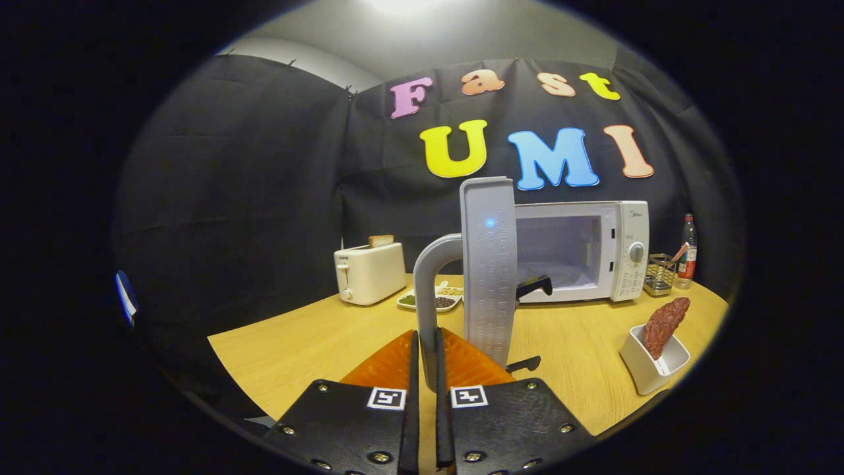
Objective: Open the microwave, put the food inside, and close the microwave door.
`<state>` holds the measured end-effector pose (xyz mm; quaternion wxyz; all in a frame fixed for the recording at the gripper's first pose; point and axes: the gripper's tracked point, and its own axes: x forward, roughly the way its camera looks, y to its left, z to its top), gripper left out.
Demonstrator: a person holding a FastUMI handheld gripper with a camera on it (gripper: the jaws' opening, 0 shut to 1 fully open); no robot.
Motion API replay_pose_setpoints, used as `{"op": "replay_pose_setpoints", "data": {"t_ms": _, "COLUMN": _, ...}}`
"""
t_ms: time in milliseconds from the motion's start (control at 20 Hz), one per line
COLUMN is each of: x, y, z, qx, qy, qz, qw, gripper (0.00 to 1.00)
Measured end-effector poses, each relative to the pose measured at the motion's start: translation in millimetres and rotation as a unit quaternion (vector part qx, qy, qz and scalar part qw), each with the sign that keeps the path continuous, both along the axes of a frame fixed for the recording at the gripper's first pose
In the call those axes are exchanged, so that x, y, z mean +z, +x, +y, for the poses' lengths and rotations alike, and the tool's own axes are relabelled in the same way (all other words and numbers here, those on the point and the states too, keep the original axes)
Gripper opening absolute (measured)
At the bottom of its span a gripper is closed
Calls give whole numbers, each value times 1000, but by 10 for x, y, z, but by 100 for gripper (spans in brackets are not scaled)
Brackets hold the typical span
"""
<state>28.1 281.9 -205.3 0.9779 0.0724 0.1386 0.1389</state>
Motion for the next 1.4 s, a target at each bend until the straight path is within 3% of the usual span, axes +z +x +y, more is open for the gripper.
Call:
{"op": "replay_pose_setpoints", "data": {"t_ms": 250, "x": -2, "y": -152, "z": 346, "qx": 56, "qy": 13, "qz": 16, "qw": 998, "gripper": 11}}
{"op": "replay_pose_setpoints", "data": {"t_ms": 500, "x": 142, "y": -243, "z": 104, "qx": 81, "qy": 19, "qz": -4, "qw": 996, "gripper": 11}}
{"op": "replay_pose_setpoints", "data": {"t_ms": 650, "x": 179, "y": -209, "z": -331, "qx": 78, "qy": 27, "qz": 11, "qw": 997, "gripper": 11}}
{"op": "replay_pose_setpoints", "data": {"t_ms": 950, "x": 110, "y": -77, "z": -1413, "qx": 27, "qy": 69, "qz": 58, "qw": 996, "gripper": 11}}
{"op": "replay_pose_setpoints", "data": {"t_ms": 1050, "x": 70, "y": -37, "z": -1800, "qx": -10, "qy": 92, "qz": 70, "qw": 993, "gripper": 27}}
{"op": "replay_pose_setpoints", "data": {"t_ms": 1100, "x": 21, "y": 13, "z": -2034, "qx": -38, "qy": 97, "qz": 76, "qw": 992, "gripper": 46}}
{"op": "replay_pose_setpoints", "data": {"t_ms": 1250, "x": -29, "y": 48, "z": -2578, "qx": -99, "qy": 114, "qz": 83, "qw": 985, "gripper": 47}}
{"op": "replay_pose_setpoints", "data": {"t_ms": 1300, "x": -63, "y": 67, "z": -2731, "qx": -118, "qy": 119, "qz": 85, "qw": 982, "gripper": 62}}
{"op": "replay_pose_setpoints", "data": {"t_ms": 1400, "x": -133, "y": 91, "z": -2986, "qx": -145, "qy": 122, "qz": 91, "qw": 978, "gripper": 65}}
